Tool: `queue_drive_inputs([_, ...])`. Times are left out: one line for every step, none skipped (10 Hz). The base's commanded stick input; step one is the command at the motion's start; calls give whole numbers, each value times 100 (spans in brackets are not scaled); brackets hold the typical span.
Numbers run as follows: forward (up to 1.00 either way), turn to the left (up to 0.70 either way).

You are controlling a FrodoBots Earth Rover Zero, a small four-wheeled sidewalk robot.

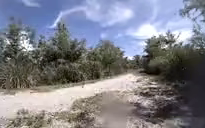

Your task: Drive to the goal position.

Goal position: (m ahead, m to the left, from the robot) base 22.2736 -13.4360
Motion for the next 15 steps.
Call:
queue_drive_inputs([85, 0])
queue_drive_inputs([85, 0])
queue_drive_inputs([85, 0])
queue_drive_inputs([85, 0])
queue_drive_inputs([85, 0])
queue_drive_inputs([85, 0])
queue_drive_inputs([85, 0])
queue_drive_inputs([85, 0])
queue_drive_inputs([85, 0])
queue_drive_inputs([85, -2])
queue_drive_inputs([85, -7])
queue_drive_inputs([85, -12])
queue_drive_inputs([85, -32])
queue_drive_inputs([85, -10])
queue_drive_inputs([85, -27])
